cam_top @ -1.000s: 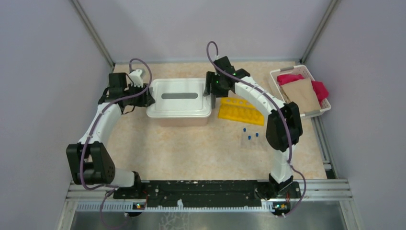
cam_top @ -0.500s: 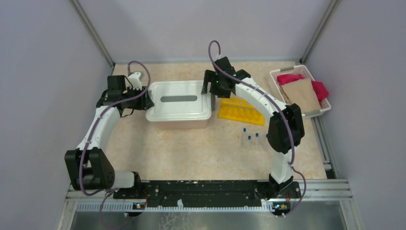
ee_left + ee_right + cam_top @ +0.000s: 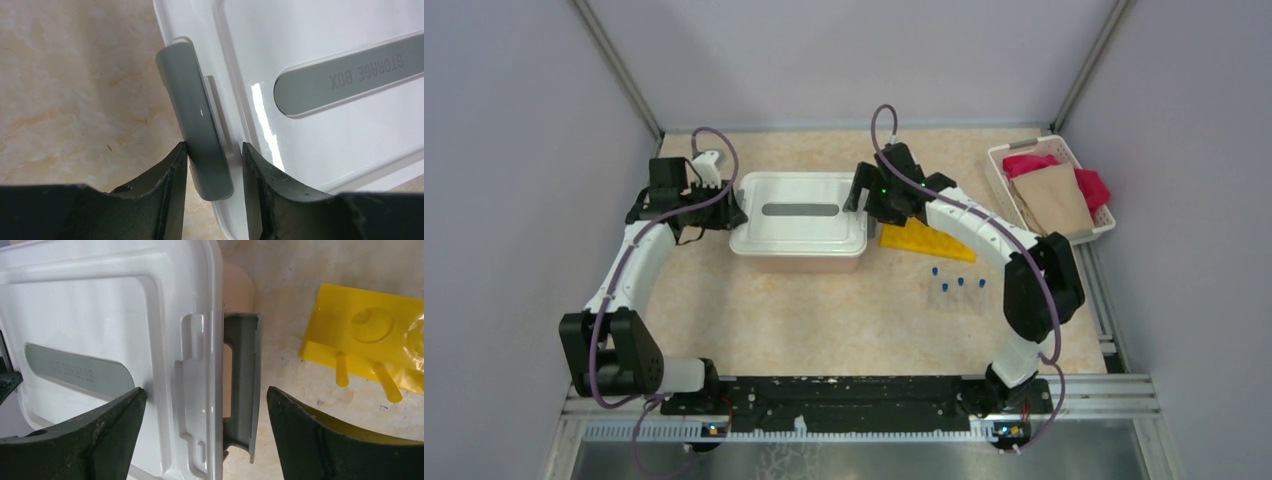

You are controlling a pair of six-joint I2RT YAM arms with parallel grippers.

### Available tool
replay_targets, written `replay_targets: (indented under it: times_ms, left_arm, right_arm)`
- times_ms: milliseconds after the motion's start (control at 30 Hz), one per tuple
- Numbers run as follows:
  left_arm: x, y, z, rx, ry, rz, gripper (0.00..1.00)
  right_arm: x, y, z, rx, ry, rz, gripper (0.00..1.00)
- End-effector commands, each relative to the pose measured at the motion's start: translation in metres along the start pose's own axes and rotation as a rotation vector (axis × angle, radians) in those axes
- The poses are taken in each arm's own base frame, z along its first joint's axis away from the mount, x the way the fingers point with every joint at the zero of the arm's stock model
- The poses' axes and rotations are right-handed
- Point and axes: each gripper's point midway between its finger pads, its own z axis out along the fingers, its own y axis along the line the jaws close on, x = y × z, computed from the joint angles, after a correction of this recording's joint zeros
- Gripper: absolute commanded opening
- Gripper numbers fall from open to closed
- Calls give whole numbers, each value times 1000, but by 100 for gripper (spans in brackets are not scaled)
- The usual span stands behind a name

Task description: Organize the chemistry lab equipment

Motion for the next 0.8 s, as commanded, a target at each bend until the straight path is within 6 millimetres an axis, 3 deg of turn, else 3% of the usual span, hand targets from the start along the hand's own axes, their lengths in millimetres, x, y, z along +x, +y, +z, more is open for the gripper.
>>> replay_targets:
  times_ms: [0,167,367,533,767]
  left_arm:
    - [-21,-12,-10,37,-73,45,40]
    - [-25,-14,-11,45,-82,50,40]
    - [-29,-16,-13,55,-90,63,40]
    - [-29,-16,-11,63,-90,75,40]
    - [-30,-20,-9,96,-88,94,39]
  right_arm:
    - [-4,14,-18,-53,-80,33,88]
    - [10,23,-13,-124,-48,82,78]
    - [-1,37,-22,-167,-87,77,62]
    - [-5,44,-26,-202,-102,77,56]
    - [-1,36,-16,-141,-93,44,55]
